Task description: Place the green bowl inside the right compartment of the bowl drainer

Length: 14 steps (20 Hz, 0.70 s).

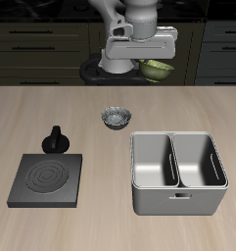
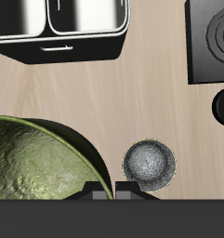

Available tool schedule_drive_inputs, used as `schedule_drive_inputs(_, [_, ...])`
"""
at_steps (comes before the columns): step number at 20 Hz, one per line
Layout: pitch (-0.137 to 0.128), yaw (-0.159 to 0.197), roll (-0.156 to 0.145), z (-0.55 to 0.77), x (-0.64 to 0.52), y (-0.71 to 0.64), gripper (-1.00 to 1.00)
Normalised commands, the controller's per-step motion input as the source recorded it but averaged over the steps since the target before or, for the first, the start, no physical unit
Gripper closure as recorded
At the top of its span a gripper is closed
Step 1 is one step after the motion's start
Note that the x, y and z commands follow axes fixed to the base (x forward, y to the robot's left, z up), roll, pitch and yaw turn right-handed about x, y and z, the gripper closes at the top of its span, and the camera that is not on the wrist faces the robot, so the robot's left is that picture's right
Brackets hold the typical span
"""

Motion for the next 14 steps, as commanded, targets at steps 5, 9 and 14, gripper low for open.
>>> schedule_drive_inputs(5, [-0.015, 0.053, 0.055, 0.34, 0.53, 0.21, 1.00])
schedule_drive_inputs(9, [-0.007, 0.021, -0.018, 0.17, 0.41, -0.12, 1.00])
schedule_drive_inputs(14, [0.011, 0.020, -0.032, 0.13, 0.50, -0.13, 1.00])
